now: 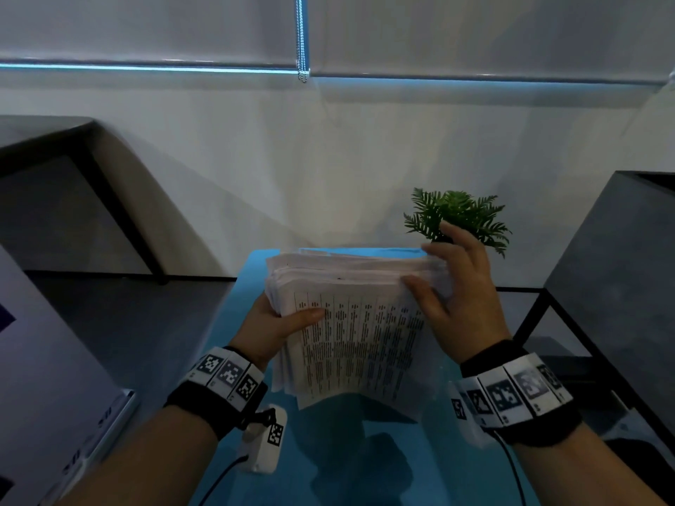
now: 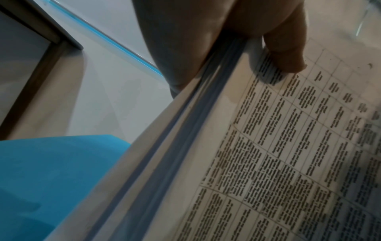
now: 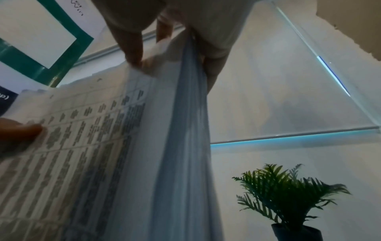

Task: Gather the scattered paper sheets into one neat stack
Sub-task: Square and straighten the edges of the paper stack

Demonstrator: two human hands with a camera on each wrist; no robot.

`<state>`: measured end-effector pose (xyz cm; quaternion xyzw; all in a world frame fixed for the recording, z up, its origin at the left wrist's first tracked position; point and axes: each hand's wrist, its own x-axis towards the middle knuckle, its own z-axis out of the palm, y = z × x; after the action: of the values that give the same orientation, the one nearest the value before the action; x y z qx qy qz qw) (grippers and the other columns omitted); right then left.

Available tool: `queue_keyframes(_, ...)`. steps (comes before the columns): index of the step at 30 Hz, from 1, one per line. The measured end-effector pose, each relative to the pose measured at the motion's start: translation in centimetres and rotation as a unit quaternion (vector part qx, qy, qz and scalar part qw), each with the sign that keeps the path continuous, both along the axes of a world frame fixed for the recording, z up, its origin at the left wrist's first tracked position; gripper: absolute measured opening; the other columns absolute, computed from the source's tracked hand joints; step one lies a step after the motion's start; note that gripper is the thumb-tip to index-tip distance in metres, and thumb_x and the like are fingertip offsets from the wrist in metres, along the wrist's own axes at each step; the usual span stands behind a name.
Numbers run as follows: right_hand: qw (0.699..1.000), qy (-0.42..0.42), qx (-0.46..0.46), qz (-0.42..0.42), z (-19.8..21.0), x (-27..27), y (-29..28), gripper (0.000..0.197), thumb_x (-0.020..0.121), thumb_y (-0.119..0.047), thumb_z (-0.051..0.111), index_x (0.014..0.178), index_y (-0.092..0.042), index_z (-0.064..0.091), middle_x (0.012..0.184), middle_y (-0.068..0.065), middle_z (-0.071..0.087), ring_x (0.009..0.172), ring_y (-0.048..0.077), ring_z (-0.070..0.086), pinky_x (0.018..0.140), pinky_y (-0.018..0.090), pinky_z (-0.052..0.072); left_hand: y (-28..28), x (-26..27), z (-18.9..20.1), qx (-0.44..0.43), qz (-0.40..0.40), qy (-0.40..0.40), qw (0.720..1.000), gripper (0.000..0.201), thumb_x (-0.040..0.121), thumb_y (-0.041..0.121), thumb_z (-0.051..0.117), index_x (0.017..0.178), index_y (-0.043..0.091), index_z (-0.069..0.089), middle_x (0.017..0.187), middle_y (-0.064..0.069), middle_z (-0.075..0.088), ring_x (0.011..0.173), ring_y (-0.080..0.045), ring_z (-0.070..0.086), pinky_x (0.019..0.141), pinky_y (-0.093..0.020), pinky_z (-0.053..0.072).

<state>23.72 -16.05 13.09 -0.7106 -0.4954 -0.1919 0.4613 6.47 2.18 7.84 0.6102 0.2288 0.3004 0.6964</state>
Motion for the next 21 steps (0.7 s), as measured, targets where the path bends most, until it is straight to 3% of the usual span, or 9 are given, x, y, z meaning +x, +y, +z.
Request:
queue_keyframes(1,1.000,-0.006,0.016,0.007,-0.1,0.0,0.0,0.026,0.085,-0.026,0.063,0.108,-0.014,0.060,0.139,0.006,0.040,0.113,-0.016,0.033,0.092,0.000,0.032,0.1,0.0,-0.1,-0.003,0.002,0.000,1.000,0.071,0.050,0.022,0.085,0.116,0.007,0.063,0.106,-0.015,0.072,0.099,-0.030,0.069,0.084,-0.047,0.056)
queue_keyframes(3,0.998,-0.007,0.050,0.028,-0.4,0.2,0.0,0.014,0.089,-0.024,0.052,0.101,-0.019,0.058,0.132,0.007,0.047,0.115,-0.012,0.041,0.094,0.001,0.033,0.2,0.0,-0.2,-0.004,0.003,0.004,1.000,0.070,0.050,0.024,0.085,0.115,0.008,0.063,0.105,-0.014,0.072,0.099,-0.030,0.069,0.085,-0.048,0.055)
queue_keyframes(5,0.996,0.028,0.081,0.035,-0.6,0.3,0.1,0.006,0.089,-0.022,0.048,0.094,-0.024,0.051,0.117,0.008,0.054,0.107,0.009,0.053,0.091,0.011,0.041,0.1,0.0,-0.1,-0.003,0.000,0.007,1.000,0.070,0.050,0.024,0.085,0.115,0.008,0.063,0.106,-0.014,0.072,0.099,-0.029,0.069,0.085,-0.048,0.055)
queue_keyframes(7,0.989,0.097,0.104,0.034,-0.2,0.1,0.4,0.012,0.088,-0.020,0.049,0.093,-0.030,0.045,0.106,0.005,0.055,0.095,0.020,0.057,0.079,0.023,0.049,-0.1,0.0,0.0,-0.006,-0.002,0.004,1.000,0.070,0.050,0.023,0.084,0.115,0.007,0.063,0.105,-0.014,0.072,0.098,-0.029,0.069,0.084,-0.046,0.056)
queue_keyframes(9,0.984,0.143,0.099,0.047,0.0,-0.1,0.6,0.019,0.088,-0.023,0.054,0.101,-0.032,0.044,0.108,0.002,0.055,0.095,0.017,0.058,0.076,0.021,0.051,-0.2,0.1,0.1,-0.009,-0.003,0.001,1.000,0.070,0.050,0.023,0.084,0.115,0.007,0.063,0.104,-0.015,0.073,0.097,-0.029,0.069,0.083,-0.045,0.056)
queue_keyframes(12,0.987,0.127,0.094,0.037,0.0,0.2,0.7,0.017,0.088,-0.020,0.059,0.102,-0.024,0.051,0.108,0.004,0.058,0.096,0.012,0.056,0.079,0.005,0.044,-0.2,0.1,0.2,-0.006,-0.001,-0.004,1.000,0.071,0.049,0.023,0.083,0.115,0.006,0.063,0.104,-0.014,0.073,0.097,-0.028,0.070,0.082,-0.043,0.057)
queue_keyframes(14,0.987,0.125,0.097,0.023,0.0,0.5,0.9,0.006,0.088,-0.015,0.057,0.090,-0.019,0.053,0.099,0.009,0.058,0.090,0.017,0.056,0.076,0.010,0.045,-0.2,0.2,0.2,-0.005,0.000,-0.008,1.000,0.071,0.049,0.022,0.082,0.115,0.003,0.063,0.104,-0.016,0.072,0.096,-0.028,0.070,0.079,-0.039,0.058)
queue_keyframes(17,0.978,0.174,0.118,0.013,-0.1,0.7,1.1,0.009,0.089,-0.013,0.050,0.083,-0.019,0.047,0.098,0.014,0.056,0.091,0.020,0.058,0.078,0.025,0.050,-0.2,0.1,0.2,-0.004,-0.004,-0.006,1.000,0.071,0.049,0.022,0.082,0.115,0.005,0.063,0.104,-0.016,0.072,0.097,-0.029,0.070,0.079,-0.040,0.058)
queue_keyframes(21,0.955,0.250,0.161,0.019,0.0,0.6,1.1,0.029,0.090,0.001,0.047,0.079,-0.026,0.043,0.093,0.005,0.057,0.083,-0.006,0.057,0.075,0.011,0.047,0.0,0.0,-0.1,0.003,-0.009,0.000,1.000,0.069,0.051,0.025,0.083,0.115,0.008,0.063,0.104,-0.013,0.073,0.097,-0.027,0.070,0.080,-0.040,0.057)
